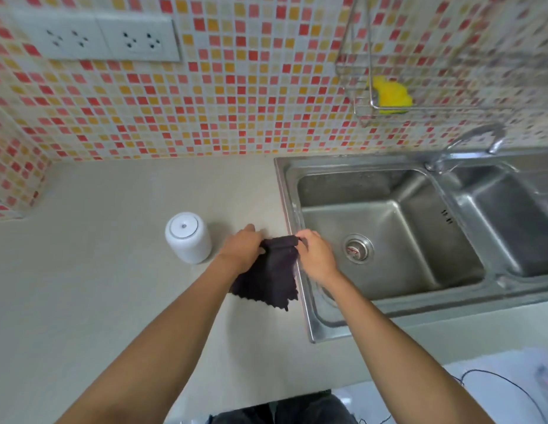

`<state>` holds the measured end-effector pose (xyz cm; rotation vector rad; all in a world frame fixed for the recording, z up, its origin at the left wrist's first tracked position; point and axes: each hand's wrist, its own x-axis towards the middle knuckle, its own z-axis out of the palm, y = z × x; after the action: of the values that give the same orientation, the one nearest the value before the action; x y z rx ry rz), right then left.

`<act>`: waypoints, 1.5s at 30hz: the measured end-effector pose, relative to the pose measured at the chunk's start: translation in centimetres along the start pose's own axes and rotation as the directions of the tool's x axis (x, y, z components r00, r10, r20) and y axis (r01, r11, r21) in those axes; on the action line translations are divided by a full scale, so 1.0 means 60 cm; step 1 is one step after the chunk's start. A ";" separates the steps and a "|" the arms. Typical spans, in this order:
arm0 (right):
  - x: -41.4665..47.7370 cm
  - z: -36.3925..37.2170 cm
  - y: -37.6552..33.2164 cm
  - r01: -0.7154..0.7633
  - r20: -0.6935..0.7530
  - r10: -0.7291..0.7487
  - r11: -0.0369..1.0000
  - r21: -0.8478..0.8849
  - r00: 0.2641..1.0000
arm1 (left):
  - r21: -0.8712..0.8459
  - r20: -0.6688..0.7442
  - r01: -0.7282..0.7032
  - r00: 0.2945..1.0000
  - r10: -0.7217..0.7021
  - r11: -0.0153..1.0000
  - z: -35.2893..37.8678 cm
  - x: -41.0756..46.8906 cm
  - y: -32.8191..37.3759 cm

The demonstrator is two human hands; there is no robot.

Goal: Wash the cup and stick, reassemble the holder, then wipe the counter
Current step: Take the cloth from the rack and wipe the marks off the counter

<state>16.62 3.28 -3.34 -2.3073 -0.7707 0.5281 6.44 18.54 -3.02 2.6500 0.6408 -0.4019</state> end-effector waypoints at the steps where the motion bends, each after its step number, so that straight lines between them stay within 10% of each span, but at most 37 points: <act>1: -0.006 -0.018 -0.002 0.018 -0.019 -0.018 1.000 0.007 1.000 | -0.062 -0.018 -0.039 0.999 0.038 0.997 -0.014 -0.006 0.007; 23: 0.114 -0.600 0.033 0.310 -0.429 -0.206 0.932 0.189 0.880 | -0.363 -0.539 -0.467 0.811 0.227 0.806 -0.349 0.070 0.444; 45: 0.385 -0.686 0.059 0.161 -0.246 -0.151 0.987 0.023 0.958 | -0.237 -0.578 -0.225 0.814 0.049 0.945 -0.397 0.371 0.498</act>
<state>57.52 -2.37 19.82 -2.1962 -0.8035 0.1838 44.34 12.50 19.00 2.4830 0.6059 0.5200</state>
